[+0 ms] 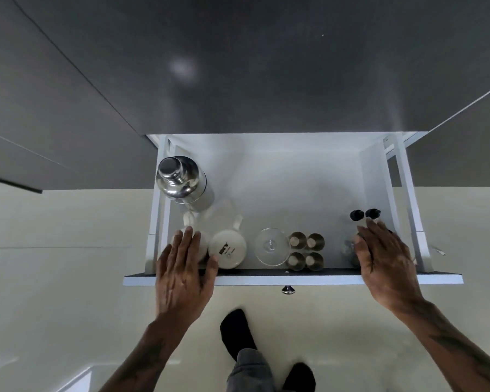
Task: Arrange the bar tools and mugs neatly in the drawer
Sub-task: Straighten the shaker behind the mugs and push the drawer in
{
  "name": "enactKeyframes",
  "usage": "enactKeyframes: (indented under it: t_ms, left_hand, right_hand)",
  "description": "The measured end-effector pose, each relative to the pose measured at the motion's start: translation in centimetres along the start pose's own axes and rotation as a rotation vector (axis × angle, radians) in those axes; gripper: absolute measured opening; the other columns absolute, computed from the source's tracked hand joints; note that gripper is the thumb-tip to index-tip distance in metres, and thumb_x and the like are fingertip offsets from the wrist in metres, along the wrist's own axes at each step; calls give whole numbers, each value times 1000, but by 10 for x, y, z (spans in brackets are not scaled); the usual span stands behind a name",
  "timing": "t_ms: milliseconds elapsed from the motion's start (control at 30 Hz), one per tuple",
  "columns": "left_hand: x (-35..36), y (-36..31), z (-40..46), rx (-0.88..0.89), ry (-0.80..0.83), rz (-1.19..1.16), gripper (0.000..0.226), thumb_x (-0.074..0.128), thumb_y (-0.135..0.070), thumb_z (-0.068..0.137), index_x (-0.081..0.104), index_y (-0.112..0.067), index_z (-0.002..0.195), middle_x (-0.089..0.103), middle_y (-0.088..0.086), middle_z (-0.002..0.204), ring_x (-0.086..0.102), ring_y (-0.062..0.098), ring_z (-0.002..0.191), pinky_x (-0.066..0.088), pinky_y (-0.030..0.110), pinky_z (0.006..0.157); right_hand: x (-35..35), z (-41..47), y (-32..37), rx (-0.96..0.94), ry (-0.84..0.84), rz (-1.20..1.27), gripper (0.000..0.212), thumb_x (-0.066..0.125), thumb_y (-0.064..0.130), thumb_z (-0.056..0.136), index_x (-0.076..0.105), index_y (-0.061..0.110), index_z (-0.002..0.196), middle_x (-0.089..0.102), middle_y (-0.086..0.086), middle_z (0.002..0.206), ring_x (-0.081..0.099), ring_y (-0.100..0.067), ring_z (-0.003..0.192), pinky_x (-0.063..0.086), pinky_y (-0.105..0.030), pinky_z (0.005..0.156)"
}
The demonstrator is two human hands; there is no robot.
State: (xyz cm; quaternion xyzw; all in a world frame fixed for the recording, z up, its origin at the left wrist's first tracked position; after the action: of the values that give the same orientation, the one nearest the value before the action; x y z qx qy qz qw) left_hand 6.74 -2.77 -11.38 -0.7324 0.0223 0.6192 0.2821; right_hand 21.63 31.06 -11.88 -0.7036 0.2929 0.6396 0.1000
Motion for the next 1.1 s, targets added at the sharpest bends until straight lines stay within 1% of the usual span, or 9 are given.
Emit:
enactKeyframes:
  t_ms: [167,333,433,567,700,767,867,1000,1100]
  left_hand:
    - [-55,13,67,-318,-302,-371,99,77,-50,68,30,-12,147,41,14,142,42,33,130,48,51,101]
    - [-59,13,120,-217,-97,-424,101,89,-29,62,31,-19,145,47,7,139,49,25,124,45,36,103]
    - [-55,6,132,-95,-121,-384,91,87,-27,65,38,-13,141,53,11,133,54,26,117,51,41,99]
    - [-36,-27,151,156,-46,-60,98,82,-36,66,34,-11,147,50,13,136,47,30,124,45,44,105]
    - [-12,-38,169,380,216,84,110,87,-40,62,28,-15,151,47,15,138,44,32,125,42,49,105]
    - [-5,-14,176,312,364,-25,114,88,-36,63,20,-18,153,48,12,142,43,30,128,42,50,105]
    - [-2,29,184,283,485,-58,96,86,-30,67,35,-14,146,60,5,132,52,25,123,46,47,103]
    - [-3,49,186,426,458,40,28,78,-25,77,60,-19,97,64,0,95,62,18,86,57,38,72]
    - [-2,52,184,451,411,101,32,80,-27,76,59,-18,98,60,4,98,57,16,79,42,22,58]
  right_hand:
    - [-4,-11,10,-23,11,-9,77,14,51,102,64,-3,124,63,-25,132,56,-42,127,44,-60,106]
    - [-48,15,77,-65,-187,448,57,50,47,97,53,5,136,61,-16,133,60,-30,116,52,-42,97]
    - [-78,62,176,-216,29,756,74,74,35,86,36,25,150,46,-3,146,50,-14,127,43,-19,101]
    - [-57,123,265,-266,343,506,81,69,57,81,34,31,149,40,-12,151,47,-31,134,47,-37,105]
    - [-27,148,225,-67,490,635,48,64,43,91,53,26,134,65,-8,129,68,-26,104,61,-37,87]
    - [-5,149,189,40,553,738,44,68,26,91,54,18,133,67,-9,125,69,-28,104,58,-41,93]
    - [35,154,156,165,636,776,33,65,6,92,59,10,124,67,-16,122,66,-36,111,50,-57,102]
    - [62,161,151,203,648,788,35,59,0,93,65,15,123,69,-11,121,64,-29,115,48,-50,107]
    - [71,161,155,177,626,716,37,59,4,92,68,23,123,71,-1,119,64,-21,112,51,-41,103]
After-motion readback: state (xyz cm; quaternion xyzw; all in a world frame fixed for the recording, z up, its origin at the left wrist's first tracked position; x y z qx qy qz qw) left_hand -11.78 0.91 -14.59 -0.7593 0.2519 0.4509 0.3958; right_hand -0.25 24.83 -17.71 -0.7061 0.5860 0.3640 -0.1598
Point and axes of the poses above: each hand's wrist, its own z-axis towards the middle knuckle, its own x-axis out of the palm, y = z × x, the point moved 4 cm from there along z, towards the middle knuckle
